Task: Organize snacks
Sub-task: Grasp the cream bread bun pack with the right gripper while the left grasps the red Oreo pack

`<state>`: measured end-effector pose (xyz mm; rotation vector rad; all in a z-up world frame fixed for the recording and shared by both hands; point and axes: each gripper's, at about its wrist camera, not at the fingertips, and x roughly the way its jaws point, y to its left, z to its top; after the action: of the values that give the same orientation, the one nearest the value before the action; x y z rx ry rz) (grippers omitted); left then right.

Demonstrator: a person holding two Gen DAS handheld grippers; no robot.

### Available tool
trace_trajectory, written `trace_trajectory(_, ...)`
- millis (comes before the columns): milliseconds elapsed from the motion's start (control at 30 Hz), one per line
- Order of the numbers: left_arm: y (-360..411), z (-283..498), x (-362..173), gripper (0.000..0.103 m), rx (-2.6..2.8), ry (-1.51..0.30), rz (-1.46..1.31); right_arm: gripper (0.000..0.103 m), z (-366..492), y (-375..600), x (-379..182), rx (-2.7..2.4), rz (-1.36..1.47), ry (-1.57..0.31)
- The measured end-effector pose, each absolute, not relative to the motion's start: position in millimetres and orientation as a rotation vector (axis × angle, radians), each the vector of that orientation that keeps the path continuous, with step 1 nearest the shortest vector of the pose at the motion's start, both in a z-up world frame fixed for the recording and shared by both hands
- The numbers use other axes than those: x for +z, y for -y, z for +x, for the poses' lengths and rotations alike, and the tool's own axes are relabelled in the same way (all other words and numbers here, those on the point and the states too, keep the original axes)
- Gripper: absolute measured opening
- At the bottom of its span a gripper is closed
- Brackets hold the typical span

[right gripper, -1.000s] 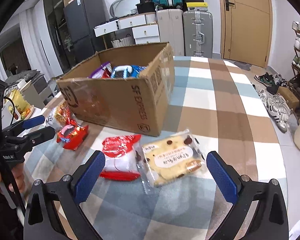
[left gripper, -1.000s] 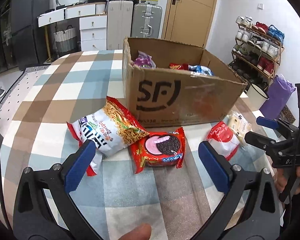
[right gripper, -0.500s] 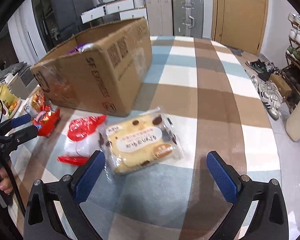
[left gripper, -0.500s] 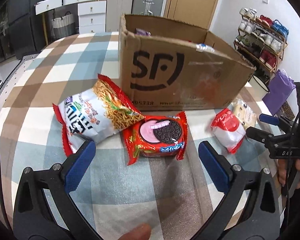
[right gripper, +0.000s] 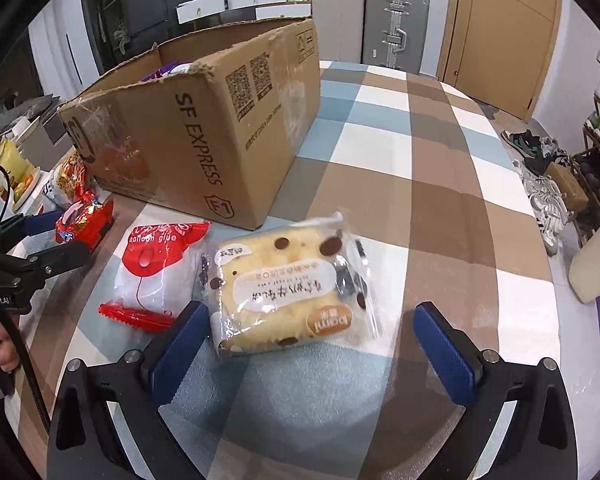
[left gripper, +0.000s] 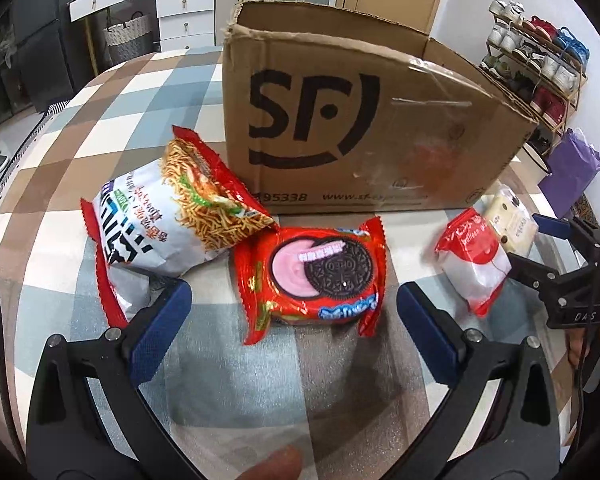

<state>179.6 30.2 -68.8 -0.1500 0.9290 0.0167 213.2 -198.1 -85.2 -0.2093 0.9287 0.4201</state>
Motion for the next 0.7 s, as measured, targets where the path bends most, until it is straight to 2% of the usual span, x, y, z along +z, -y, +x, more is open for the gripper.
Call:
trace_trajectory(167, -29, 188, -71, 0.102, 0.04, -0.928, -0.135, 0.103, 217, 192, -87, 0.418, -0.227, -0.922)
trace_trajectory(267, -27, 193, -72, 0.102, 0.054, -0.937, -0.112, 0.099, 218, 191, -87, 0.422, -0.225, -0.916)
trace_trajectory(433, -23, 194, -75, 0.1, 0.061, -0.941, -0.098, 0.08, 212, 193, -83, 0.424, -0.216, -0.896)
trace_trajectory(533, -25, 193, -76, 0.093, 0.066, -0.932, -0.095, 0.071, 207, 194, -82, 0.415, -0.207, -0.888)
trace_trajectory(567, -26, 193, -75, 0.087, 0.065, -0.927, -0.097, 0.07, 205, 194, -82, 0.417, -0.205, -0.887)
trace_trajectory(600, -28, 191, -75, 0.082, 0.061, -0.92, -0.1, 0.064, 204, 194, -81, 0.416, -0.207, -0.883)
trace_trajectory(633, -28, 190, -74, 0.079, 0.054, -0.915, -0.101, 0.063, 202, 195, -81, 0.412, -0.206, -0.88)
trace_trajectory(700, -29, 190, -74, 0.063, 0.039, -0.905, -0.099, 0.063, 197, 197, -80, 0.413, -0.185, -0.881)
